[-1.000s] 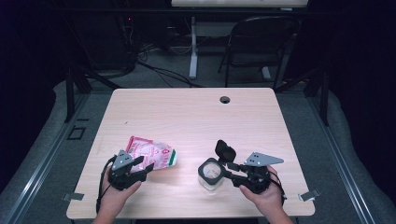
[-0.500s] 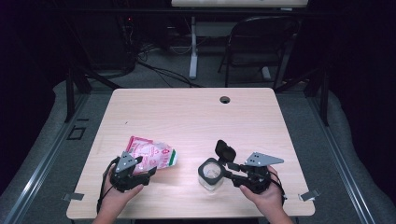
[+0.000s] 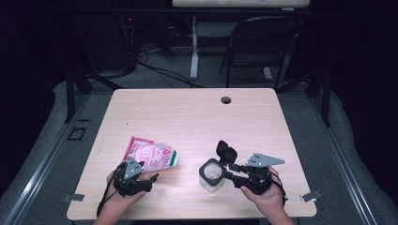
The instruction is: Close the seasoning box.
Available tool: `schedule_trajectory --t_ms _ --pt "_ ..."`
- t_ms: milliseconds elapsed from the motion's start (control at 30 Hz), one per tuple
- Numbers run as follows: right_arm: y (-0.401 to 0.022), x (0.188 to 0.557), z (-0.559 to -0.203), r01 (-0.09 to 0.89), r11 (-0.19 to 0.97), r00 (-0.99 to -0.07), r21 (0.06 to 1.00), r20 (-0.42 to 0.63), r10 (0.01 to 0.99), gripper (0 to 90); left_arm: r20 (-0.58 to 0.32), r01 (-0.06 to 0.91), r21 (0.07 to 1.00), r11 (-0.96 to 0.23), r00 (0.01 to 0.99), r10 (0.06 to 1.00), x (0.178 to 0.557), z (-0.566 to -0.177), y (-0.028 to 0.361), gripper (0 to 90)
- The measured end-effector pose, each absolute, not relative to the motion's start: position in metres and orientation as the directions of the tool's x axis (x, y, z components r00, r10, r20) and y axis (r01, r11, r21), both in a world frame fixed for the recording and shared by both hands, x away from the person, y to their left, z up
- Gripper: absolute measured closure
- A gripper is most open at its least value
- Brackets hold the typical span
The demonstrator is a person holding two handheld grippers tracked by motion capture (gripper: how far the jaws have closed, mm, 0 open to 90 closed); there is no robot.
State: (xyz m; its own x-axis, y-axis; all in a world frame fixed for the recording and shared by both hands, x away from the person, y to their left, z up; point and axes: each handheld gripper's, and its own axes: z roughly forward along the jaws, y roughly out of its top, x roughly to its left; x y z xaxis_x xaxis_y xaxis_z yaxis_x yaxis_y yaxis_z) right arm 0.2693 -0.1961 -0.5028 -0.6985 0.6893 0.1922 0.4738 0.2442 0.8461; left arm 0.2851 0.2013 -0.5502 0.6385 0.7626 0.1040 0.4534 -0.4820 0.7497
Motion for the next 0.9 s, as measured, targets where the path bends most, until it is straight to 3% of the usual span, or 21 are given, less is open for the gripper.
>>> schedule_trajectory --t_ms 567,900 --pt "-0.195 0.271 -0.504 0.474 0.246 -0.699 0.846 0.191 0.69 60.7 0.195 0.457 0.72 -0.522 0.589 0.784 0.302 -0.569 0.193 33.9" --pt "-0.197 0.269 -0.504 0.473 0.24 -0.694 0.848 0.191 0.694 60.3 0.19 0.462 0.739 -0.49 0.556 0.809 0.307 -0.573 0.191 36.7"
